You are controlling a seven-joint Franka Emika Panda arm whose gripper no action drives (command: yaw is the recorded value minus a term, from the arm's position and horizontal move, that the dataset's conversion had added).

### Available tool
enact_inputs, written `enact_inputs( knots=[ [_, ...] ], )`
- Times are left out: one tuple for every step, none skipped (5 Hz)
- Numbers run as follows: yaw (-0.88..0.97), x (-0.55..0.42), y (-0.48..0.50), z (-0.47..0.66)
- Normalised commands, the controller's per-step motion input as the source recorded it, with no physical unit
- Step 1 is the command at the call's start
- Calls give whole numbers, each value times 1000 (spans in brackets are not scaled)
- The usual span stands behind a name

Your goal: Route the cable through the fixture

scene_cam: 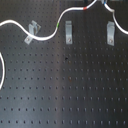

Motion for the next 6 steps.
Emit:
enact_inputs(
  knots=[
    [383,400,320,-281],
    [129,280,-135,104],
    [0,-59,-627,343],
    [-11,-397,-711,256],
    [-6,-531,-621,122],
    [-40,-476,-16,18]
  ],
)
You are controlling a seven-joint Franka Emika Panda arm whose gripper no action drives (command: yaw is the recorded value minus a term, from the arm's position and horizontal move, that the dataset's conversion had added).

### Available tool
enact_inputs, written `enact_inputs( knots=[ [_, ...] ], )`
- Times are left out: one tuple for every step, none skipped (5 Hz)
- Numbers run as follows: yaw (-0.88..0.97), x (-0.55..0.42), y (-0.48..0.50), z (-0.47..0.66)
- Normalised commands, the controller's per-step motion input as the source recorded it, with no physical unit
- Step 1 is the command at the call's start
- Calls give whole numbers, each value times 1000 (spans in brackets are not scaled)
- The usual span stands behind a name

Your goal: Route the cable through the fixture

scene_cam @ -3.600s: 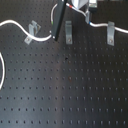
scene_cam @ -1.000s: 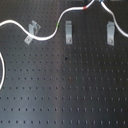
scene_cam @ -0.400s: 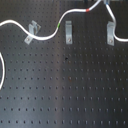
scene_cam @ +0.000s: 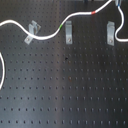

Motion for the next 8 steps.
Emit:
enact_inputs(
  knots=[
    [-140,-687,318,16],
    [-103,-640,338,-3],
    [-277,-386,222,-33],
    [-534,-95,-5,-19],
    [-783,21,-133,0],
    [-826,67,-75,-1],
    [-597,69,24,-1],
    [-300,-56,311,94]
  ],
)
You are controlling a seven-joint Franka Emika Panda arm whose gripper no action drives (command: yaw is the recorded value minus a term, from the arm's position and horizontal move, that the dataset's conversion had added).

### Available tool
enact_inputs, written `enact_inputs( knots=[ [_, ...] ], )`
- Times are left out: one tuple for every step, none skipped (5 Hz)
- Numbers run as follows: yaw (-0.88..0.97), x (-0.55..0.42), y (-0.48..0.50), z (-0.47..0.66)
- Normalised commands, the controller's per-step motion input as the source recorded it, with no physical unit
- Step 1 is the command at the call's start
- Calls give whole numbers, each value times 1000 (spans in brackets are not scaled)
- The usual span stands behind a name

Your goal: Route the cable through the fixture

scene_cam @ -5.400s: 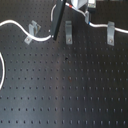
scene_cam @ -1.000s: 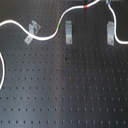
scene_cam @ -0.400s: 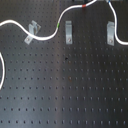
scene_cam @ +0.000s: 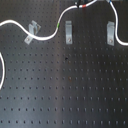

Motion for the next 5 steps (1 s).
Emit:
enact_inputs(
  knots=[
    [-220,-63,412,125],
    [-51,78,216,145],
    [-120,-85,77,-1],
    [-406,-154,67,15],
    [-249,-392,64,-56]
  ],
)
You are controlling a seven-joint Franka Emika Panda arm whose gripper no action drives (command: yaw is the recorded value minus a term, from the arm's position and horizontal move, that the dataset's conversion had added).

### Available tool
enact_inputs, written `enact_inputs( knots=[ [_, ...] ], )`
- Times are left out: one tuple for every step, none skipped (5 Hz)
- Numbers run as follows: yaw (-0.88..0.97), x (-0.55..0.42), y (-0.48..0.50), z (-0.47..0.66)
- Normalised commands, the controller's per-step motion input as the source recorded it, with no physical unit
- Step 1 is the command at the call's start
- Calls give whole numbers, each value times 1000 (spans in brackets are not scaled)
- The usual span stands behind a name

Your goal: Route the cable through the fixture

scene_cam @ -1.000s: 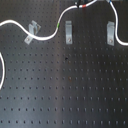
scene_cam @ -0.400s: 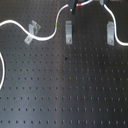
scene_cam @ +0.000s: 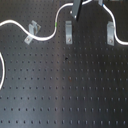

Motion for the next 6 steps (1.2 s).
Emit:
enact_inputs(
  knots=[
    [-100,-119,163,-1],
    [-63,32,218,40],
    [-69,18,244,254],
    [-74,79,266,384],
    [-66,84,249,413],
    [-40,111,248,425]
  ],
)
